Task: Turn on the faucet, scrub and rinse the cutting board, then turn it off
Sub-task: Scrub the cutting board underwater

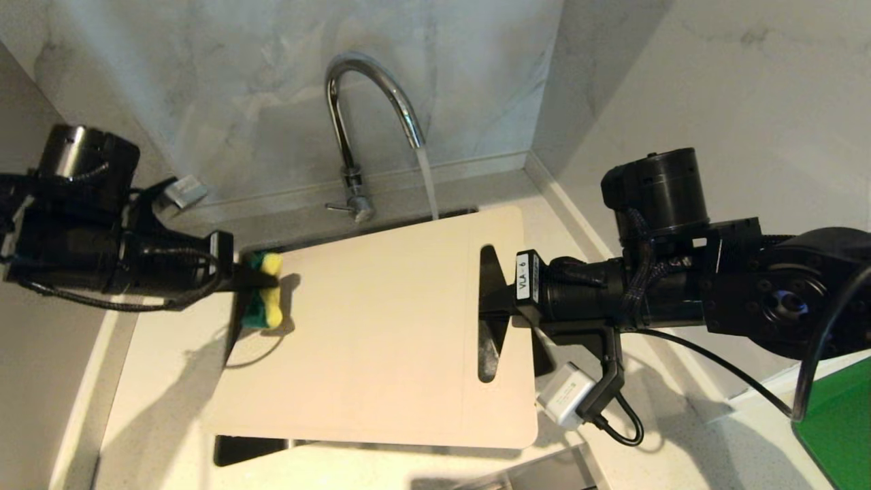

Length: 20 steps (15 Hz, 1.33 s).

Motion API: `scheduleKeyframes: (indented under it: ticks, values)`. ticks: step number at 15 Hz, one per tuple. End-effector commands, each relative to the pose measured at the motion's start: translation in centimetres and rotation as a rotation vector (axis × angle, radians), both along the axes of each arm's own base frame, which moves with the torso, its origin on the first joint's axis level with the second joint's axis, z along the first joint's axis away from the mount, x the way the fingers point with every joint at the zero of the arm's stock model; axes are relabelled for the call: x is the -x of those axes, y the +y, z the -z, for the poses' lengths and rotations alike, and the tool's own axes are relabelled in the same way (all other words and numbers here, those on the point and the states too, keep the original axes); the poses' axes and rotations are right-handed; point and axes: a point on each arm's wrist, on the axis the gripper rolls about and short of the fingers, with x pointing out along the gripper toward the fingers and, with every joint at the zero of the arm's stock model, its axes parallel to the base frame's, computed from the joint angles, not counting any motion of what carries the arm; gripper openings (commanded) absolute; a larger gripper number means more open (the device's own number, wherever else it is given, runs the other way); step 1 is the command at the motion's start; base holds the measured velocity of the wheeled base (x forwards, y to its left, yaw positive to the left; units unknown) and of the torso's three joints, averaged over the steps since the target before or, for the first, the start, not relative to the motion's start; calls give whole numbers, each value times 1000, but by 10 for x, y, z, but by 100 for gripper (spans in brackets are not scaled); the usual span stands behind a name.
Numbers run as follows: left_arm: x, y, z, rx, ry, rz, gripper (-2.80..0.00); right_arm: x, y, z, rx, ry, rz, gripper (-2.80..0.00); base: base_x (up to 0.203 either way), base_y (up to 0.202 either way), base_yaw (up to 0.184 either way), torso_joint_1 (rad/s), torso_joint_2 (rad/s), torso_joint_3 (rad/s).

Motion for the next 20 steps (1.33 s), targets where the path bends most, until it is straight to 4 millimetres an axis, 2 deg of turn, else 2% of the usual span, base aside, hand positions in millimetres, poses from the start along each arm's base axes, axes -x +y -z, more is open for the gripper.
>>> scheduleKeyframes:
  ticks: [1,3,5,7,13,20]
  values:
    - [24,-33,-57,73,-79,109,-280,-3,2,1,-1,-20,-7,-280,0,0,0,0,0,0]
    - [51,-70,-69,82,-34,244,-280,-3,2,-1,-11,-20,-3,-280,0,0,0,0,0,0]
    - [73,-98,-68,70,9,315,-280,-4,2,0,-12,-13,-2,-280,0,0,0,0,0,0]
    - [87,-118,-62,58,55,348,-280,-4,2,-1,-14,-15,-1,-280,0,0,0,0,0,0]
    - [91,-121,-18,-64,152,306,-280,-4,2,-1,-14,-13,-1,-280,0,0,0,0,0,0]
    - [84,-123,42,-107,119,224,-280,-3,2,1,-12,-8,1,-280,0,0,0,0,0,0]
